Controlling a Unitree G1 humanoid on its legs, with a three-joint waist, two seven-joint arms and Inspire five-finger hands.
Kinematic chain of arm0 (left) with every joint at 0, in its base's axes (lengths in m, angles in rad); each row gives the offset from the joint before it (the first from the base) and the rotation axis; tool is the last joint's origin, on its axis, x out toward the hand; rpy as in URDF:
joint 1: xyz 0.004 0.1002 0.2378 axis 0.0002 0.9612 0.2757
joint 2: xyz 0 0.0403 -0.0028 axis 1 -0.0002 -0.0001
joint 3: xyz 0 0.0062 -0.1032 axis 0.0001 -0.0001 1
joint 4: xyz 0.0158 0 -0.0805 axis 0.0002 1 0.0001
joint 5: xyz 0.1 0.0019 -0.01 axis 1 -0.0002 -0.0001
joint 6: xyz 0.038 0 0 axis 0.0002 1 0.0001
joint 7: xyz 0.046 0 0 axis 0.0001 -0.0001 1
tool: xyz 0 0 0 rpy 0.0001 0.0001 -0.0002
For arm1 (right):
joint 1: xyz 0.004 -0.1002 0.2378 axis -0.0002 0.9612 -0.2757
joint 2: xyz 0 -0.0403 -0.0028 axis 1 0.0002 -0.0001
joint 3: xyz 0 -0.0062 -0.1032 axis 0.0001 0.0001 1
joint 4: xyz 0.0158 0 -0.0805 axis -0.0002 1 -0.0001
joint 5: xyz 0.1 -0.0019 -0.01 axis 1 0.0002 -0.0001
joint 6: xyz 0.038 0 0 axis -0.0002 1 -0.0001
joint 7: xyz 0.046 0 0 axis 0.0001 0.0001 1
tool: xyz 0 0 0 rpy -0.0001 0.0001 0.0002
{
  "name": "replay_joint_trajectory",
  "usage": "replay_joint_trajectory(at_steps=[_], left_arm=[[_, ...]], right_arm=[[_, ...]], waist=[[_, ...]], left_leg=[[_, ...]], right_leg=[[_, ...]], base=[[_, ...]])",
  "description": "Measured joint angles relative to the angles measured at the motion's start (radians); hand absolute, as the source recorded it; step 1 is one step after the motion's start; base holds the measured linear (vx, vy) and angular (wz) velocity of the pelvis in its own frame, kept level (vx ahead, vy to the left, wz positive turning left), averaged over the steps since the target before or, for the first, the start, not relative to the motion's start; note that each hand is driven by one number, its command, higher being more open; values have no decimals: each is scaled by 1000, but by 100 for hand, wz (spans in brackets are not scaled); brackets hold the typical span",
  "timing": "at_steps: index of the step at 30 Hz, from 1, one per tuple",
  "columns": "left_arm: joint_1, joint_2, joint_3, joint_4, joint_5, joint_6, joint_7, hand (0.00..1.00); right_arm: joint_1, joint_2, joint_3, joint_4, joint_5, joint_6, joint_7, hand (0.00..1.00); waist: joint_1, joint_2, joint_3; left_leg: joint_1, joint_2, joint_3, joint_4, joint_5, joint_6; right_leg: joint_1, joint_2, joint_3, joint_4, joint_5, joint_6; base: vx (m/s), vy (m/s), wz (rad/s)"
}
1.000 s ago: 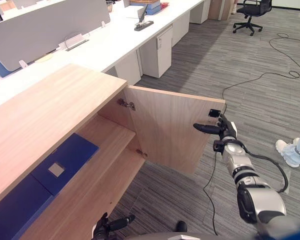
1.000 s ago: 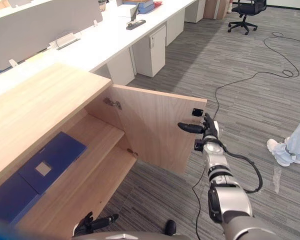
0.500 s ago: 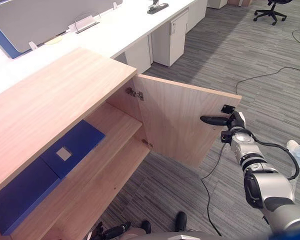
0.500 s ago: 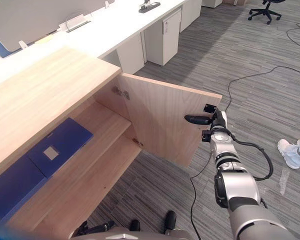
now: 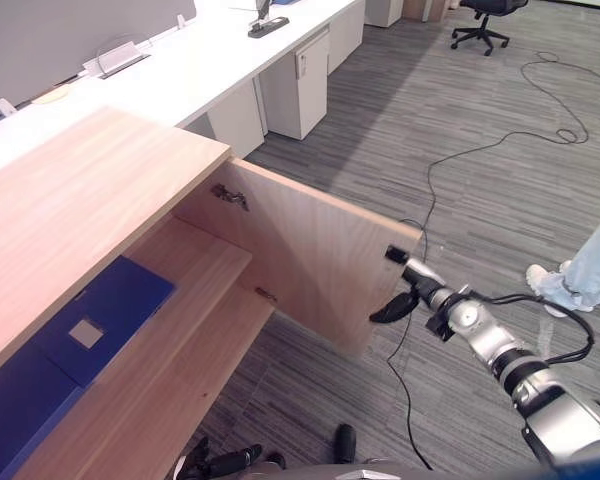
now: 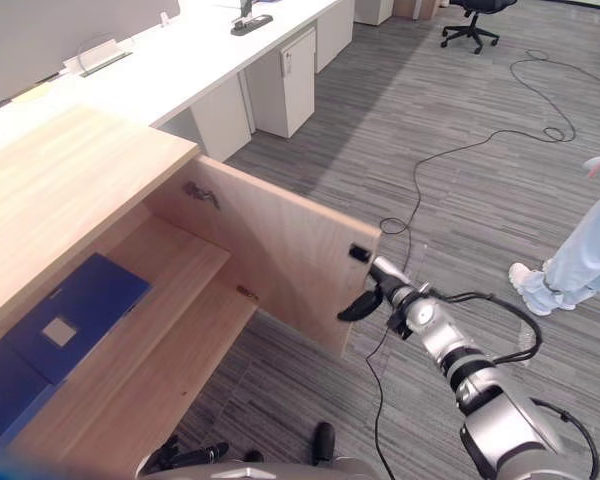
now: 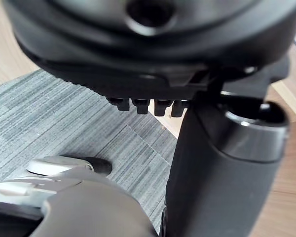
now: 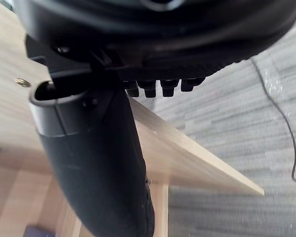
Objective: Walk over to the cabinet, pick up the folder, carry it to the office cabinet, place the folder inside the office cabinet, then close the office cabinet door
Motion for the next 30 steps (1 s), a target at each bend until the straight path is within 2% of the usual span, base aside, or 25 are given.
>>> replay_joint_trajectory(at_steps=[4, 7, 9, 11, 13, 15, 20, 21, 23, 24, 25, 26, 27, 28, 30], left_arm=[[-4, -14, 56, 33, 2, 0, 1, 100], [-4, -26, 100, 41, 20, 0, -3, 100], [1, -35, 152, 58, 21, 2, -5, 100], [16, -36, 230, 74, 20, 5, -5, 100], [32, -36, 290, 75, 20, 8, -5, 100], [43, -36, 355, 87, 20, 17, -6, 100], [54, -37, 483, 129, 16, 45, -12, 100], [45, -41, 522, 131, 13, 46, -15, 100], [26, -40, 539, 131, 8, 46, -16, 100], [1, -38, 539, 131, 6, 44, -15, 100], [-14, -36, 538, 130, 5, 44, -15, 100], [-42, -36, 537, 130, -6, 46, -13, 100], [-63, -35, 537, 131, -17, 47, -12, 100], [-95, -37, 536, 131, -32, 55, -8, 100], [-104, -49, 534, 131, -44, 61, -3, 100]], right_arm=[[91, 24, 166, -160, 69, -10, 56, 100], [92, 21, 294, -241, 65, -16, 97, 100], [92, 3, 369, -290, 41, -44, 167, 100], [91, -23, 465, -349, -25, -93, 261, 100], [95, -25, 507, -354, -70, -106, 315, 100], [116, -33, 507, -350, -101, -107, 344, 100], [125, -26, 494, -315, -129, -87, 356, 100], [125, 7, 474, -281, -130, -80, 353, 100], [125, 47, 442, -246, -130, -74, 340, 100], [123, 89, 410, -201, -130, -71, 322, 100], [122, 111, 393, -174, -131, -69, 309, 100], [118, 152, 361, -119, -137, -64, 278, 100], [112, 187, 331, -79, -164, -62, 250, 100], [112, 232, 269, -30, -192, -57, 218, 100], [113, 287, 189, 66, -211, -46, 175, 100]], waist=[[0, 5, -28], [6, 5, -40], [9, 1, -59], [14, -13, -81], [24, -26, -88], [37, -34, -94], [51, -34, -93], [69, -38, -89], [72, -38, -70], [84, -53, -51], [95, -47, -38], [120, -59, -28], [131, -75, -12], [124, -84, 11], [121, -76, 25]], left_leg=[[9, 21, 6, -9, -3, -5], [9, 26, -1, -9, -3, -5], [8, 26, -8, -9, -3, -5], [6, 25, -18, -8, -3, -5], [3, 24, -20, -6, -3, -5], [2, 21, -21, -5, -3, -5], [2, 11, -47, 2, -4, -3], [-9, 10, -61, 11, -1, -5], [-39, 6, -103, 30, 2, -9], [-67, 3, -138, 53, 6, -13], [-86, 2, -157, 65, 9, -16], [-124, 0, -173, 73, 23, -8], [-135, 9, -116, 78, 25, 43], [-209, 44, 50, 219, -11, 61], [-233, 74, 183, 346, -60, 75]], right_leg=[[0, 24, 11, 3, -4, -9], [1, 31, 11, 3, -4, -10], [2, 31, 7, 3, -8, -16], [3, 30, 0, 0, -10, -19], [3, 29, -2, 0, -10, -19], [4, 25, -4, 0, -10, -19], [17, 13, -27, 0, -11, -20], [17, 10, -45, 0, -12, -21], [14, 5, -85, 3, -16, -26], [13, 1, -126, 3, -20, -31], [9, 0, -152, 4, -23, -35], [-6, -5, -199, 4, -26, -49], [-15, -23, -241, 3, -30, -75], [-27, -47, -314, 7, -42, -81], [-23, -67, -411, 9, -51, -68]], base=[[53, -29, -11], [14, -6, 0], [20, 14, 9], [23, 28, 9], [19, 44, 5], [23, 59, 5], [21, 59, 17], [18, 42, 24], [-7, 6, 65], [-37, -32, 92], [-63, -66, 104], [-67, -83, 101], [-87, -98, 160], [-58, -73, 154], [-7, -19, 176]])
